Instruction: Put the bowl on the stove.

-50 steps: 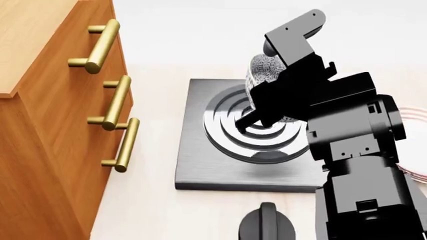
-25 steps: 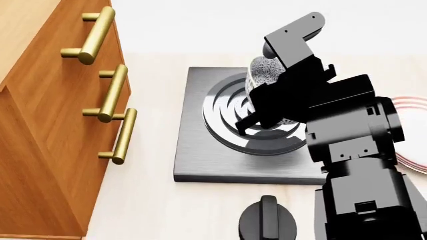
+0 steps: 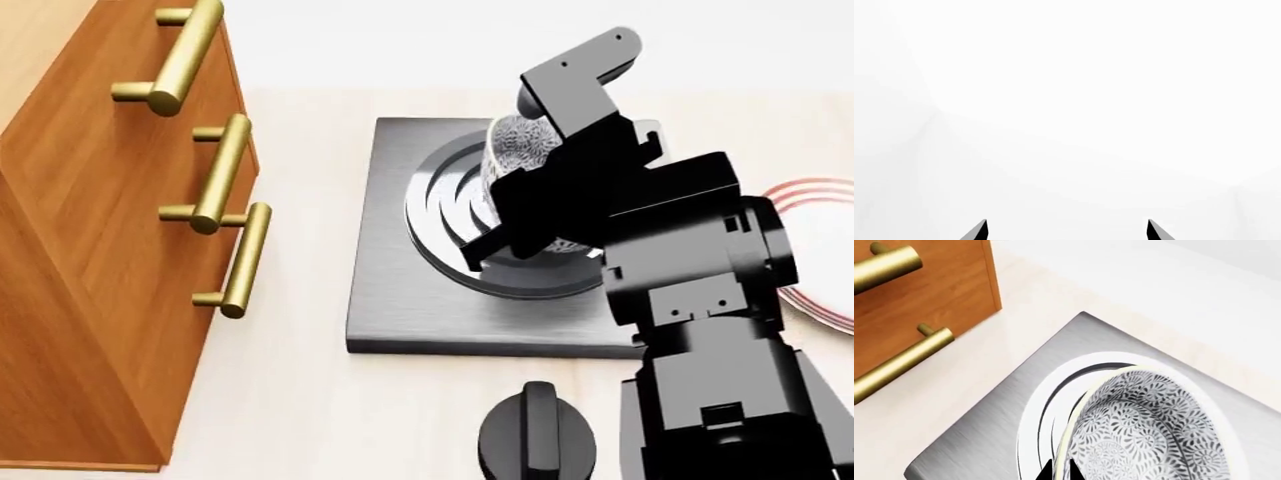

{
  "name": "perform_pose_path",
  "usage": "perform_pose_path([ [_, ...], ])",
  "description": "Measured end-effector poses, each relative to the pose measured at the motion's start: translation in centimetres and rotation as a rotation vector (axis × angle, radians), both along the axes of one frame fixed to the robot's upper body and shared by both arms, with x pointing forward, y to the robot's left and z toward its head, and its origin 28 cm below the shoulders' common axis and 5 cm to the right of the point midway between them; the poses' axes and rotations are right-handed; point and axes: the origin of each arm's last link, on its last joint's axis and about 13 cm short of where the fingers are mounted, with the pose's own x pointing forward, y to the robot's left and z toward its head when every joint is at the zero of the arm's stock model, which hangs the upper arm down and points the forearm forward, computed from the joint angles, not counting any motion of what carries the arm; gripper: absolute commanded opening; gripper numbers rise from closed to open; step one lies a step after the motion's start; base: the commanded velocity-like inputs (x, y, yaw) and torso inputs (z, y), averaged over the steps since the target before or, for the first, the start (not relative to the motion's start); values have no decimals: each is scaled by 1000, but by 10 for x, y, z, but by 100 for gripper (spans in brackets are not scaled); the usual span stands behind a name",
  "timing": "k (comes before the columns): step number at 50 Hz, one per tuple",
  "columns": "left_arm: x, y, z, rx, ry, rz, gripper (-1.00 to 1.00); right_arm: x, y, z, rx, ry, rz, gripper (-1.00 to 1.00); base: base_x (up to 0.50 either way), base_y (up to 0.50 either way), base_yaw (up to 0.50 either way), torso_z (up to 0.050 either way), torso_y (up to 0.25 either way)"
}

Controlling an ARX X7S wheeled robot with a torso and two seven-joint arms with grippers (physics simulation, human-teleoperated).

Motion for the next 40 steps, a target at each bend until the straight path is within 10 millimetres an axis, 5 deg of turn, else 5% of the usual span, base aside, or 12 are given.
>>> perform_pose_path([
  [25,0,0,0,2,5,-1,100,0,2,-2,11,7,-1,-100,0,0,0,0,0],
  [26,0,0,0,2,5,-1,100,0,2,-2,11,7,-1,100,0,0,0,0,0],
  [40,0,0,0,3,6,0,100,0,3,0,23,-1,2,100,0,0,0,0,0],
])
